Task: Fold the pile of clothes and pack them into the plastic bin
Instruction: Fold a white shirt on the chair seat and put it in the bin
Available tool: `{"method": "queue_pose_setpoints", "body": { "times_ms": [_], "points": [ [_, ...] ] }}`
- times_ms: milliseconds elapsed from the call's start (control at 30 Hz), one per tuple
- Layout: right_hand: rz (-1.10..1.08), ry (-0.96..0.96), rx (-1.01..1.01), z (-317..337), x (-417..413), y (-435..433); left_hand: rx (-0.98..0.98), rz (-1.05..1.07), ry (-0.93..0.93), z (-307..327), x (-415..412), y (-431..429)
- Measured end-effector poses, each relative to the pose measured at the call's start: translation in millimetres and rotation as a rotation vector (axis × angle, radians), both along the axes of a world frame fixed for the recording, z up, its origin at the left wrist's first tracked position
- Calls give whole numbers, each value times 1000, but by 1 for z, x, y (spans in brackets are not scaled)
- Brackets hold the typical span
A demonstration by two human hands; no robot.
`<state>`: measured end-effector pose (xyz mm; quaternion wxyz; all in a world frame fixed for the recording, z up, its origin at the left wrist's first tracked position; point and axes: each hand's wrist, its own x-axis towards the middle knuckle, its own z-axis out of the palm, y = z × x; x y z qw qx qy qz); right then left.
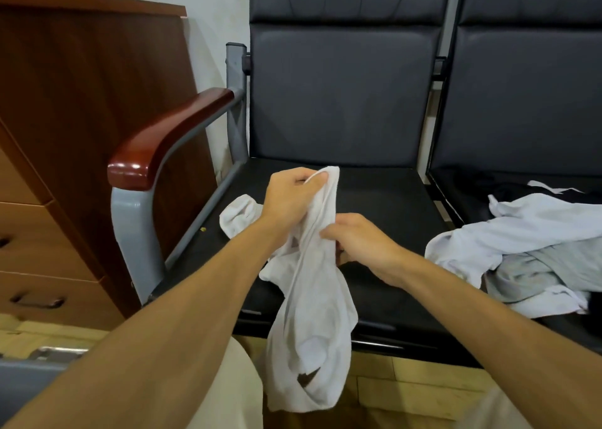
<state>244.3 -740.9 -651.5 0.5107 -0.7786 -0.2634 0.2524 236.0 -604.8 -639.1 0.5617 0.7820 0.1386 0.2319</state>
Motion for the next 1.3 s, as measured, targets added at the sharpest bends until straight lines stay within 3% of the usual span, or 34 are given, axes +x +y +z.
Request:
{"method": "queue_pose_setpoints", "body": {
  "times_ms": [67, 233, 367, 433, 533, 633, 733, 833, 967, 1067, 1167, 1300],
  "points": [
    [19, 86, 64, 4, 5, -5, -40, -20, -7, 0, 6, -3],
    [-123, -74, -24, -1, 12, -11, -220, -143, 26, -1, 16, -8],
    [-359, 196, 207, 5, 40, -23, -290, -129, -44, -7, 24, -2],
    [-570, 276, 318, 3, 59, -34, -124, -114, -77, -14, 25, -3],
    [-759, 281, 198, -10, 78, -56, 158, -254, -45, -28, 17, -11],
    [-789, 383, 148, -18, 83, -69, 336, -637, 261, -45, 3, -17],
    [-808, 413, 186, -18, 85, -74, 620, -771, 514, -63, -2, -14],
    [-810, 456, 225, -16, 80, -71, 586, -778, 458, -71, 0, -17],
    [-800, 487, 279, -13, 75, -70, 696, -747, 304, -82, 8, -19],
    [-736, 560, 393, -12, 72, -75, 527, -664, 300, -78, 11, -13],
    [-726, 537, 383, -11, 72, -80, 23, -425, 236, -54, 8, -1],
    [-709, 495, 379, -9, 73, -79, -599, -118, 13, -25, 2, 34]
  ]
}}
